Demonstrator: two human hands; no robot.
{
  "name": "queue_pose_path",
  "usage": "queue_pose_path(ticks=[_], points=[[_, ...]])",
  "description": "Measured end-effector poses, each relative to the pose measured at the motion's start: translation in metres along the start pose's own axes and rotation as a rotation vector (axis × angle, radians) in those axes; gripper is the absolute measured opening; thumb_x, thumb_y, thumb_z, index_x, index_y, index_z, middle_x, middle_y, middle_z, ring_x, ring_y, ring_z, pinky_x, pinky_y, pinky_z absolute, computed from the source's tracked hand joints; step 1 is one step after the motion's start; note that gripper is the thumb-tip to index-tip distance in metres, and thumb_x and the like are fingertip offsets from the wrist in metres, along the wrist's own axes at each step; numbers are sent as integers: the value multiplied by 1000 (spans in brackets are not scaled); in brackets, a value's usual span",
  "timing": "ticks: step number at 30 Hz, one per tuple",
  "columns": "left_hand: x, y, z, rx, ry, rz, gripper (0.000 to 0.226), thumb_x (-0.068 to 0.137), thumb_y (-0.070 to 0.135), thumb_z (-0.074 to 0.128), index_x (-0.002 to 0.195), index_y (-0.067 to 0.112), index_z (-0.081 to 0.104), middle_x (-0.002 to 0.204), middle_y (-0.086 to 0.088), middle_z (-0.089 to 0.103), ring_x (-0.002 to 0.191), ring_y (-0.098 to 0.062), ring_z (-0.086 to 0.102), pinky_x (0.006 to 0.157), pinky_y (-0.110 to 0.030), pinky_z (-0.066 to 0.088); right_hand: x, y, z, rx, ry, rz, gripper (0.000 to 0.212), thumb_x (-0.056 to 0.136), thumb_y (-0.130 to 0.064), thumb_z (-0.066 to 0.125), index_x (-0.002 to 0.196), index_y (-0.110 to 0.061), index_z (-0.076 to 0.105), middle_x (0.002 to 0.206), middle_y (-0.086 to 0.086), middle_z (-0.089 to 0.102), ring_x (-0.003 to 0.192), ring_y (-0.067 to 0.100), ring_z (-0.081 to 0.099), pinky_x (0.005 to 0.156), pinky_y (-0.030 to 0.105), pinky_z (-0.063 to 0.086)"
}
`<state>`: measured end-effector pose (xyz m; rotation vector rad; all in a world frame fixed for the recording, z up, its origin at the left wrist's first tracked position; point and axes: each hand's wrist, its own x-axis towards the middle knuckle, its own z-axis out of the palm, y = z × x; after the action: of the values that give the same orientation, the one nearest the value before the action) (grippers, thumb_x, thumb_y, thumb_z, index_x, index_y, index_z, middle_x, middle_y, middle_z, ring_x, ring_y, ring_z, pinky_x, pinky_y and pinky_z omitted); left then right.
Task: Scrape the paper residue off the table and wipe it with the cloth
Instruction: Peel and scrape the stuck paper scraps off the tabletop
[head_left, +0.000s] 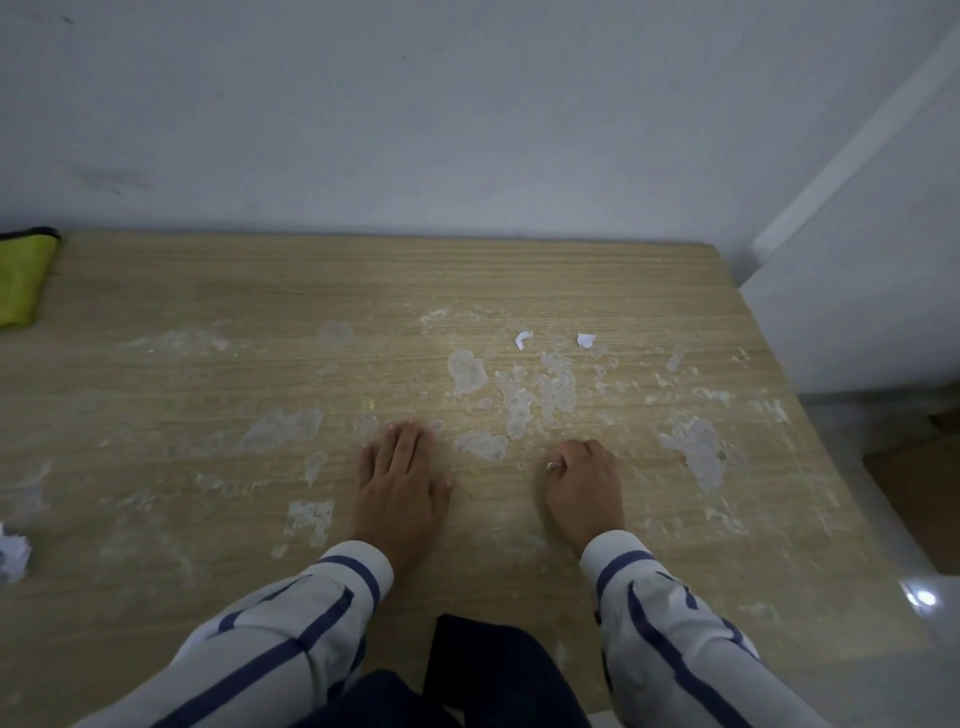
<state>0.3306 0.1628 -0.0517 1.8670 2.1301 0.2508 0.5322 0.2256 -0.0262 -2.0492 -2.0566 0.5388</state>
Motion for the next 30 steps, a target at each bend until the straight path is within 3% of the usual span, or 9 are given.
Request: queue_pose_path(ticks=[3, 9, 13, 17, 18, 21, 25, 28, 30], points=[[0, 0, 0, -18, 14, -6, 68, 90, 53, 16, 148, 19, 19, 156, -4, 20, 146, -23, 6, 115, -43, 0, 13, -14, 0, 84, -14, -8, 12, 89, -10, 45, 83, -6, 54, 91, 10, 54, 78, 26, 51, 68, 31, 39], [21, 3, 0, 25, 21, -33, 73, 88, 55, 10, 147, 14, 20, 157, -5, 17, 146, -24, 6, 116, -43, 1, 67, -47, -7, 211, -23, -67, 21, 93, -11, 43, 97, -4, 62, 104, 5, 46, 85, 19, 50, 79, 24, 39], [45, 7, 0, 30, 34, -50, 74, 87, 55, 9, 148, 14, 18, 157, -6, 15, 146, -24, 5, 116, -43, 0, 110, -54, -2, 149, -21, -107, 18, 88, -8, 48, 90, -2, 64, 116, 10, 54, 110, 27, 51, 91, 29, 40], [55, 10, -1, 31, 41, -58, 65, 95, 51, 22, 148, 15, 15, 158, -4, 11, 146, -23, 1, 117, -43, 0, 136, -63, -2, 109, -93, -174, 18, 87, -5, 47, 90, -3, 65, 143, 9, 43, 137, 23, 30, 108, 29, 26], [55, 10, -1, 29, 45, -59, 65, 95, 51, 24, 148, 15, 16, 158, -4, 11, 146, -22, 1, 117, -43, -1, 140, -65, -2, 104, -102, -171, 18, 86, -5, 47, 84, -6, 65, 139, 10, 47, 134, 26, 35, 105, 30, 30], [55, 11, -3, 24, 52, -49, 65, 94, 50, 26, 148, 15, 17, 158, -4, 12, 146, -23, 1, 116, -42, -3, 144, -69, 1, 21, -107, -190, 22, 84, -3, 43, 67, -13, 53, 93, 8, 59, 102, 32, 53, 79, 30, 37], [55, 12, -5, 10, 53, -50, 64, 95, 49, 28, 148, 16, 19, 158, -4, 13, 146, -23, 2, 114, -40, -6, 133, -68, 7, -11, -58, -216, 14, 87, -3, 46, 89, 0, 59, 102, 15, 55, 98, 31, 48, 77, 32, 38], [54, 12, -8, -20, 35, -49, 63, 95, 47, 27, 148, 16, 18, 158, -3, 10, 146, -21, 0, 115, -39, -7, 117, -71, 7, 87, -68, -205, 14, 86, -5, 47, 85, 2, 60, 95, 14, 57, 89, 28, 53, 72, 33, 43], [56, 10, -10, -67, 15, -59, 58, 97, 41, 30, 148, 17, 18, 158, -2, 9, 146, -18, -2, 116, -38, -5, 102, -79, 4, 194, -99, -192, 15, 85, -6, 49, 82, 1, 62, 85, 9, 60, 76, 21, 54, 63, 25, 45]])
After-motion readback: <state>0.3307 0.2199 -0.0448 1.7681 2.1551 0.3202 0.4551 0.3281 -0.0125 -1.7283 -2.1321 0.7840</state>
